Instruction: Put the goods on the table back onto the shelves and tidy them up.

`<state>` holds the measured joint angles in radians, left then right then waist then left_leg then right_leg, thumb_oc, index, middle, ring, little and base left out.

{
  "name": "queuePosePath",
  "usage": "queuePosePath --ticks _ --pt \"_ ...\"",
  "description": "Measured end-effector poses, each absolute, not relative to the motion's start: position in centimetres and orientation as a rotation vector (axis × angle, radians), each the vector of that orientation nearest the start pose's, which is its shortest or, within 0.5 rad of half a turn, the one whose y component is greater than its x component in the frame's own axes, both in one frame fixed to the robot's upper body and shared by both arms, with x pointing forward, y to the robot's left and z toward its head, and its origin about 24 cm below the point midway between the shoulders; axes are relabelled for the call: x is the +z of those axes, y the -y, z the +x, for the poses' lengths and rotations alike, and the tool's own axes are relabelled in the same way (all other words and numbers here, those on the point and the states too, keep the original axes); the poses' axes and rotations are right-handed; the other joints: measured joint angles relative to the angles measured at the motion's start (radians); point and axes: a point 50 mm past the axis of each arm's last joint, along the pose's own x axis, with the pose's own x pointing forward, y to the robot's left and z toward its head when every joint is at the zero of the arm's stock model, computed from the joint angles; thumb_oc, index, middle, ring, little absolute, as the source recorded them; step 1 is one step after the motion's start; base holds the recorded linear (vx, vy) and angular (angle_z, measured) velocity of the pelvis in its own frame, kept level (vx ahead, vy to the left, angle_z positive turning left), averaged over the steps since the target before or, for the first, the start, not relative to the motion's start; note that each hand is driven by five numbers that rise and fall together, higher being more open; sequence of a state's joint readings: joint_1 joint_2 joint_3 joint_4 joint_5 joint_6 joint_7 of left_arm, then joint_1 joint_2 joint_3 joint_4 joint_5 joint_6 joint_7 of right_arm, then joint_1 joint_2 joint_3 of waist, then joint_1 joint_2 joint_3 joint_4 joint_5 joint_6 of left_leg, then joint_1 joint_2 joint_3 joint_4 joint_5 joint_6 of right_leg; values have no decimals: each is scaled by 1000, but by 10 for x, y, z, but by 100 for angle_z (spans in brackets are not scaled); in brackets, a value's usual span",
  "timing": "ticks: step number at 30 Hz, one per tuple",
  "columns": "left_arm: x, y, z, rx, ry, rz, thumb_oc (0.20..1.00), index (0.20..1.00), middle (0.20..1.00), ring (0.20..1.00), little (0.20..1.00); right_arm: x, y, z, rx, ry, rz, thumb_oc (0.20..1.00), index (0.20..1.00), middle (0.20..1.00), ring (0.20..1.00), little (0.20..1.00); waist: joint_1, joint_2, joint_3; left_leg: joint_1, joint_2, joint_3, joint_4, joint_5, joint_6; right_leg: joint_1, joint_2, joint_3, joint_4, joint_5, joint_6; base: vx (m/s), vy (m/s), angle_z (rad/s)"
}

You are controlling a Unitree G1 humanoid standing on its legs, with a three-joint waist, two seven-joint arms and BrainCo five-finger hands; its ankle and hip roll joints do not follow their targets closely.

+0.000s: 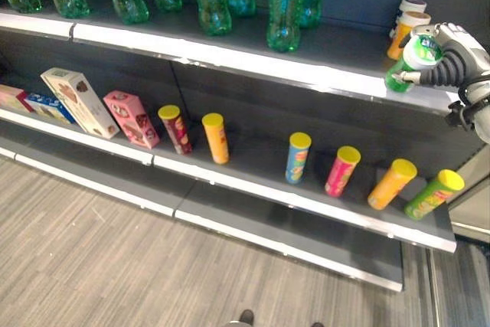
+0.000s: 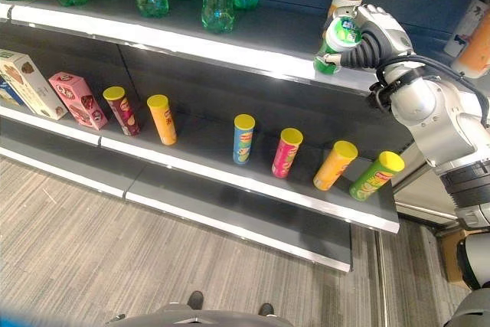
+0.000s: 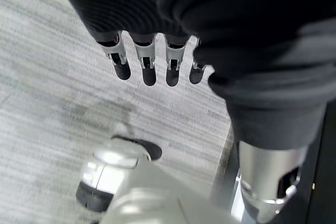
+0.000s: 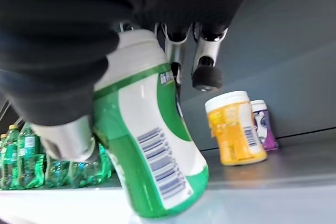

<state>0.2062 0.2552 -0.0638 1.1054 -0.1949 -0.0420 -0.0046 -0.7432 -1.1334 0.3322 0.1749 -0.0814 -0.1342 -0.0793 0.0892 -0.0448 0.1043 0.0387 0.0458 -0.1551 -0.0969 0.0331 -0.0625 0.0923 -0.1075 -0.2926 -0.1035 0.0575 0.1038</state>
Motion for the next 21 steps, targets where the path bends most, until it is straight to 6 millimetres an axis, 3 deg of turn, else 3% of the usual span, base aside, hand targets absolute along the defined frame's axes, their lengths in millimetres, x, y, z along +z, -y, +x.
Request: queuePosePath --ticks 7,11,21 --pt "-161 -245 36 222 -1240 85 1000 1000 1000 1000 1000 294 273 322 -153 532 -1299 200 200 200 200 200 6 -18 5 -2 -2 -3 0 5 4 0 -1 -4 0 -1 1 8 2 2" --pt "-161 -245 37 221 -1238 85 1000 1000 1000 1000 1000 286 284 329 -182 453 -1312 200 200 200 200 200 7 -20 6 -7 -4 -16 0 6 4 1 -2 -15 0 -3 4 19 0 8" --pt "-161 -245 37 233 -1233 69 1000 1000 1000 1000 1000 292 280 335 -164 445 -1327 200 200 200 200 200 29 -22 8 -15 -7 -29 5 7 3 1 -4 -28 0 -6 7 10 -3 4"
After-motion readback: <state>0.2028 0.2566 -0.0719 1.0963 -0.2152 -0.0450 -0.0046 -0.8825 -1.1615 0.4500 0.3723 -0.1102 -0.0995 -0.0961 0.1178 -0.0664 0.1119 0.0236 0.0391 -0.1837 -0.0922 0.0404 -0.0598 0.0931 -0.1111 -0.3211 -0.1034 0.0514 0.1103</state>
